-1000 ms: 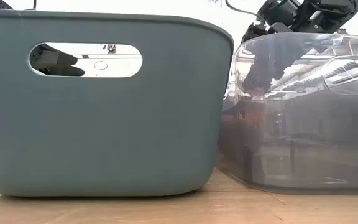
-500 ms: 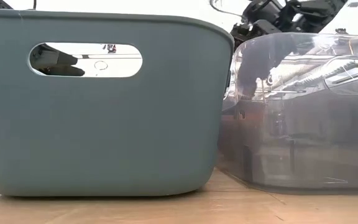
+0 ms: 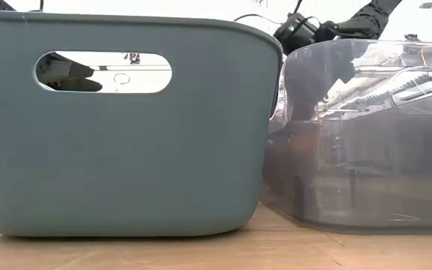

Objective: Pick & Place Travel size toiletries
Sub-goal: Put the nail cutter into the orange bin

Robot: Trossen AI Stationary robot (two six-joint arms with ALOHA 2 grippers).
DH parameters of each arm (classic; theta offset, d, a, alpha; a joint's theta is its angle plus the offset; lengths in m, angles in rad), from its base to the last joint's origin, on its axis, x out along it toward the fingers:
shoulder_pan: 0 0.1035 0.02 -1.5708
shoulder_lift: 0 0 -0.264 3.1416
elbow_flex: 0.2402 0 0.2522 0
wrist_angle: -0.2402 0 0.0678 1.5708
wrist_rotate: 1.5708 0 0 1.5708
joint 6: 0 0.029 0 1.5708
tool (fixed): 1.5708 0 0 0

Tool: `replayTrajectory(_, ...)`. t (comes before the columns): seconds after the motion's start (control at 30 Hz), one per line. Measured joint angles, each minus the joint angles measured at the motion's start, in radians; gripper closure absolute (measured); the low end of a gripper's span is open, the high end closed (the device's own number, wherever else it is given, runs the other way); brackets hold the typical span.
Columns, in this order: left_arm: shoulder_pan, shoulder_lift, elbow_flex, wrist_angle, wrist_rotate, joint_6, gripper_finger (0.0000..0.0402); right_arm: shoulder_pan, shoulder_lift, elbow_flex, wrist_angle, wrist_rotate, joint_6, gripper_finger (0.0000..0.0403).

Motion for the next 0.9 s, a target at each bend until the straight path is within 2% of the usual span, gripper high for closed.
replayTrajectory(0.9, 0.0, 0.0, 0.0, -0.001, 0.0, 0.0, 0.0128, 0.0, 0.026, -0.001, -0.002, 0.0, 0.003, 0.0356)
